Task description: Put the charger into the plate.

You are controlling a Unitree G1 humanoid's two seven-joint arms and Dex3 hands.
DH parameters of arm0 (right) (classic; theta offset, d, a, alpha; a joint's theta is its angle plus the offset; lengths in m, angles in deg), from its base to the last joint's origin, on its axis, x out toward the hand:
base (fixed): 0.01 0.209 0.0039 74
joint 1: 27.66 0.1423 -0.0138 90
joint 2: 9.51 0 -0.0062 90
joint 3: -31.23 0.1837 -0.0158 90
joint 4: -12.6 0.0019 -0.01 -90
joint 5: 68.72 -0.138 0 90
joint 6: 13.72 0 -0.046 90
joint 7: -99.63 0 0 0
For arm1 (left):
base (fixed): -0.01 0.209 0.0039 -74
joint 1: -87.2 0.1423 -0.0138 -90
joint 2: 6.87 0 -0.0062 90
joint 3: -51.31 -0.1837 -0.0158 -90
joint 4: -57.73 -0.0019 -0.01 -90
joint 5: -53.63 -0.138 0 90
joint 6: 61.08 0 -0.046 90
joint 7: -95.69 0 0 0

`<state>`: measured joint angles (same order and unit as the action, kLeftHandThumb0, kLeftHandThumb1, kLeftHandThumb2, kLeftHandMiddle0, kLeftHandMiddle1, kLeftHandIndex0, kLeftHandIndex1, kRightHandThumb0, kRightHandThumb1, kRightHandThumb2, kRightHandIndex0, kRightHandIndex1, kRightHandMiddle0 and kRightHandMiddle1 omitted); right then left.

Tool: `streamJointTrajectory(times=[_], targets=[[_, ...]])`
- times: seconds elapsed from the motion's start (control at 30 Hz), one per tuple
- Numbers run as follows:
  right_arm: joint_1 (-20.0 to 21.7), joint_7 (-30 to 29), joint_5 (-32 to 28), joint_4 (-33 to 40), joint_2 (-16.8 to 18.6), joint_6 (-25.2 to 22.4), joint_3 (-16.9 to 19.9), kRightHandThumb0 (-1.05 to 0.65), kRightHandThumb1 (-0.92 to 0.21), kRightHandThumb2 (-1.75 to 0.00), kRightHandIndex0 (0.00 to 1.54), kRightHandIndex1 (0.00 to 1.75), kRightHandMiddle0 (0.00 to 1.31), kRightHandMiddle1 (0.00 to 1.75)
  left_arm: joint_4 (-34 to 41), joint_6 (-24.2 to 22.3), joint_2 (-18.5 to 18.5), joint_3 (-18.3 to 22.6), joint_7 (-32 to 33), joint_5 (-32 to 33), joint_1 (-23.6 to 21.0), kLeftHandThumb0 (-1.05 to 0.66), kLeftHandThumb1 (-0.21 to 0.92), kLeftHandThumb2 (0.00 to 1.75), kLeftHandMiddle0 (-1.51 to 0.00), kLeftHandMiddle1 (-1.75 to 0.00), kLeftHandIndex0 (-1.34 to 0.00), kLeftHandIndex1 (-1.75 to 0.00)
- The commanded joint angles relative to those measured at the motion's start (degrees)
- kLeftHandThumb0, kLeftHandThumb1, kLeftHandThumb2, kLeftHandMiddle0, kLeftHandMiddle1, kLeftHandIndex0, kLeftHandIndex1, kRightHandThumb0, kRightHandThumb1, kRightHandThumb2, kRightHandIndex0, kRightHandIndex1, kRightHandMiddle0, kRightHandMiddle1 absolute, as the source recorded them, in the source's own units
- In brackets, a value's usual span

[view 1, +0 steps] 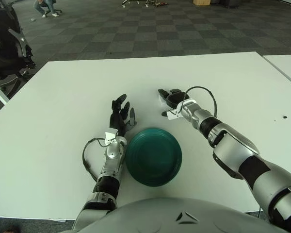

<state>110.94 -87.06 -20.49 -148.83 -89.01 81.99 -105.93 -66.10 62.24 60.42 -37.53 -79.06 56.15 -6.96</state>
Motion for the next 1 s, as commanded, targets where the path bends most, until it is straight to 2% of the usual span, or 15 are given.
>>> streamJointTrajectory(times=[0.0, 0.17, 0.3, 0.47, 0.6, 0.7, 0.8, 0.9, 0.97], targets=[[-13.7, 15.2, 5.8, -9.4, -1.1, -1.0, -6.4, -0.94, -0.92, -0.71, 0.19, 0.02, 0.0, 0.49, -10.3, 3.6, -10.2, 1.0, 2.5, 3.1, 7.0, -0.66, 0.92, 0.83, -0.49, -0.05, 0.0, -0.85], [-16.1, 10.2, 9.3, -10.2, 0.0, -2.9, -9.8, -0.9, -0.92, -0.69, 0.22, 0.03, 0.0, 0.5, -10.4, 6.5, -11.3, 0.6, 3.0, 3.0, 9.1, -0.66, 0.92, 0.83, -0.51, -0.06, 0.0, -0.85], [-16.0, 10.2, 10.8, -10.3, 0.3, -3.0, -11.6, -0.89, -0.92, -0.68, 0.23, 0.04, 0.0, 0.49, -10.5, 8.2, -11.9, 0.5, 3.8, 2.7, 10.5, -0.66, 0.92, 0.83, -0.53, -0.08, 0.0, -0.87], [-16.1, 11.5, 10.8, -10.3, 0.1, -2.9, -12.0, -0.88, -0.92, -0.68, 0.25, 0.04, 0.0, 0.47, -9.9, 9.7, -12.5, -0.6, 4.5, 1.8, 12.8, -0.68, 0.92, 0.83, -0.54, -0.09, 0.0, -0.87], [-16.8, 12.4, 8.5, -10.2, 0.1, -3.0, -10.1, -0.88, -0.92, -0.65, 0.29, 0.05, 0.0, 0.53, -9.0, 9.7, -12.6, -1.5, 5.5, 0.7, 14.4, -0.69, 0.92, 0.84, -0.53, -0.09, 0.0, -0.85], [-17.1, 12.7, 7.4, -10.2, 0.0, -2.9, -9.0, -0.87, -0.92, -0.6, 0.34, 0.08, 0.0, 0.66, -8.6, 9.5, -12.7, -2.0, 6.3, 0.1, 14.8, -0.68, 0.92, 0.84, -0.53, -0.1, 0.0, -0.84], [-17.3, 12.6, 6.9, -10.1, 0.1, -2.8, -8.6, -0.84, -0.92, -0.53, 0.41, 0.17, 0.0, 0.91, -8.0, 8.8, -12.5, -2.4, 7.5, -0.7, 15.0, -0.68, 0.92, 0.83, -0.54, -0.11, 0.0, -0.84], [-17.7, 11.9, 7.1, -10.0, 0.8, -3.7, -8.8, -0.84, -0.92, -0.48, 0.31, 0.62, 0.0, 1.23, -7.6, 8.3, -12.2, -2.8, 8.3, -1.1, 15.1, -0.67, 0.92, 0.83, -0.53, -0.12, 0.0, -0.84], [-18.0, 11.0, 7.3, -10.1, 0.7, -4.2, -8.9, -0.84, -0.92, -0.48, 0.29, 0.73, 0.0, 1.3, -7.4, 8.2, -12.1, -3.1, 8.6, -1.1, 15.2, -0.67, 0.92, 0.83, -0.53, -0.12, 0.0, -0.84]])
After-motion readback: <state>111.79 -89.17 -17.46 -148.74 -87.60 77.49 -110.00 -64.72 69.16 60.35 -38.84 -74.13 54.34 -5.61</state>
